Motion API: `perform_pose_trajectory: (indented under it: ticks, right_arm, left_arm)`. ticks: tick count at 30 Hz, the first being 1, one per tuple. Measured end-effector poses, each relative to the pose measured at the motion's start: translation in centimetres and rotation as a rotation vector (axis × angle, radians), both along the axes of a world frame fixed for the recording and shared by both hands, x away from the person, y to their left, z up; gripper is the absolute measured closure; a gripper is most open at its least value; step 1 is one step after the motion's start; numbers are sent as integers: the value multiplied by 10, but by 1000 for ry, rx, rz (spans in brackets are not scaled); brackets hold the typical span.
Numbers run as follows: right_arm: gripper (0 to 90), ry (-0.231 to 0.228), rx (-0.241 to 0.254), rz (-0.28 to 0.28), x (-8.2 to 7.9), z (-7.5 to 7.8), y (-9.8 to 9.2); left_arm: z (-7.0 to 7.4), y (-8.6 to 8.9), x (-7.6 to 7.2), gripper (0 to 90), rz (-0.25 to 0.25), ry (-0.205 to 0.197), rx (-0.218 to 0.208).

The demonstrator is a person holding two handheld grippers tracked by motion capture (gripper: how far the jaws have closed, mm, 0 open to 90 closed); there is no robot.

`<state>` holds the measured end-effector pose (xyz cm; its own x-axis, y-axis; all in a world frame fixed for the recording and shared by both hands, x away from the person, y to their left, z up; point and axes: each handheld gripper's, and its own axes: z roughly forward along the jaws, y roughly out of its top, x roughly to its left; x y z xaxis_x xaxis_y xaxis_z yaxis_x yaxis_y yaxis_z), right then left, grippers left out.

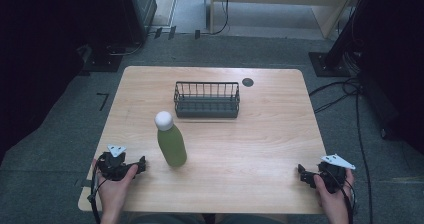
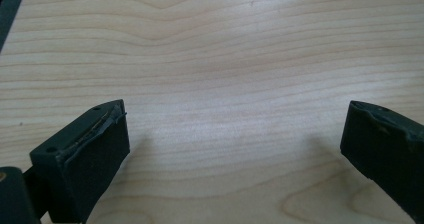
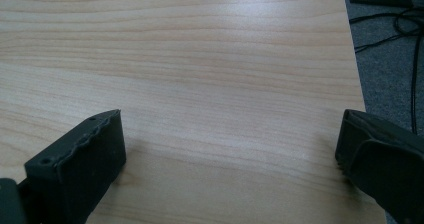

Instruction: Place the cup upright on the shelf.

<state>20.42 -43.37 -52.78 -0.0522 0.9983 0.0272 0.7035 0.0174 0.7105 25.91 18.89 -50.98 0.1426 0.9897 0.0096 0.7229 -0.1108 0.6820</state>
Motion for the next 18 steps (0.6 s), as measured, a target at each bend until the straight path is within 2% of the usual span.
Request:
perform_pose_trajectory:
  ticks: [4, 13, 18]
  right_arm:
    - [0, 0, 0, 0, 0, 0, 0]
    - [0, 0, 0, 0, 0, 0, 0]
    - [0, 0, 0, 0, 0, 0, 0]
  left_arm:
    - [8, -1, -10, 0, -30, -22, -10]
    - [26, -15, -32, 0, -111, -73, -32]
    - [33, -26, -39, 0, -156, -80, -29]
